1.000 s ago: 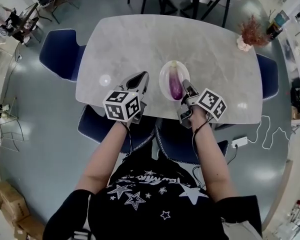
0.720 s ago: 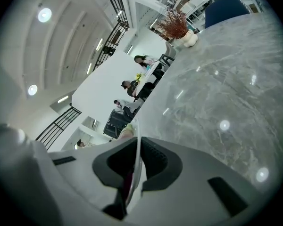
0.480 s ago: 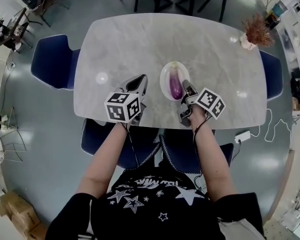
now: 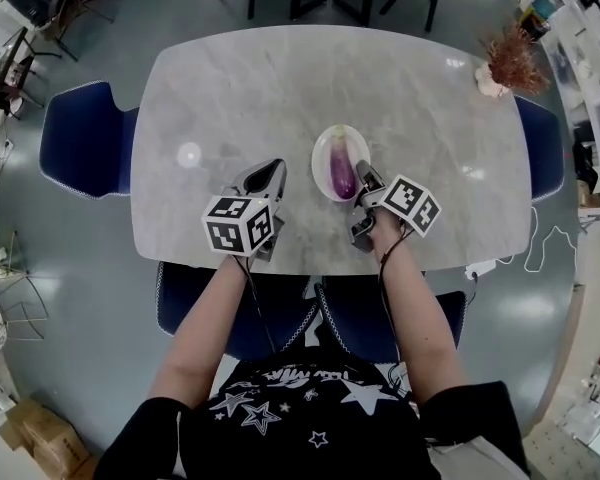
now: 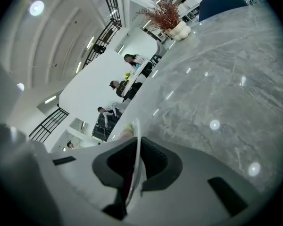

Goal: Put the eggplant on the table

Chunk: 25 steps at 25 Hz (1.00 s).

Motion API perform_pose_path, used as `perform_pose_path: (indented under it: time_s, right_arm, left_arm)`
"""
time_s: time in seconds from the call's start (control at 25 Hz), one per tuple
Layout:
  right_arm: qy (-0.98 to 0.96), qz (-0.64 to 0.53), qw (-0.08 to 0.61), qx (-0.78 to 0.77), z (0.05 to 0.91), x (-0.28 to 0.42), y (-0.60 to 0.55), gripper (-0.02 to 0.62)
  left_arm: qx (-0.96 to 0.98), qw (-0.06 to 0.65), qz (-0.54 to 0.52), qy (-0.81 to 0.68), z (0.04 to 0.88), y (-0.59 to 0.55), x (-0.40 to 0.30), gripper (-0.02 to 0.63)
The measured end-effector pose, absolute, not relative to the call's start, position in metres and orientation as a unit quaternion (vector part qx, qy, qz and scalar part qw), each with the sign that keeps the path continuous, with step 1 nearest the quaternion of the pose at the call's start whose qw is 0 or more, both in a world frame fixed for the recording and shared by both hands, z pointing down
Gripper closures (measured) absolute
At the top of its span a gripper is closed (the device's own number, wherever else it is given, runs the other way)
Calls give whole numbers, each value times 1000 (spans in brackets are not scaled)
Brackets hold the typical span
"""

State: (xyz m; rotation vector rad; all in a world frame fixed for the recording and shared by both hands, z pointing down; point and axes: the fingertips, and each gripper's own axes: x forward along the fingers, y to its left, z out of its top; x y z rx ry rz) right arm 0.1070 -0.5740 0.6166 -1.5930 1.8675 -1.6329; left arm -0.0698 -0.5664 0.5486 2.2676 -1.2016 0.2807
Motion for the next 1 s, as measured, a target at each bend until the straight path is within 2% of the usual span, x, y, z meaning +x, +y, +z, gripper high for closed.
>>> perform_pose_path:
  time_s: [0.6,1.0]
  right_arm:
    - [599,-566,104,-556,652,112,-590,571]
    - [594,-563,85,-568,653,112,-591,569]
  left_arm:
    - [837,306,104,-442,575,-575,-67,598]
    - [834,311,97,-444,571,-569,-66,598]
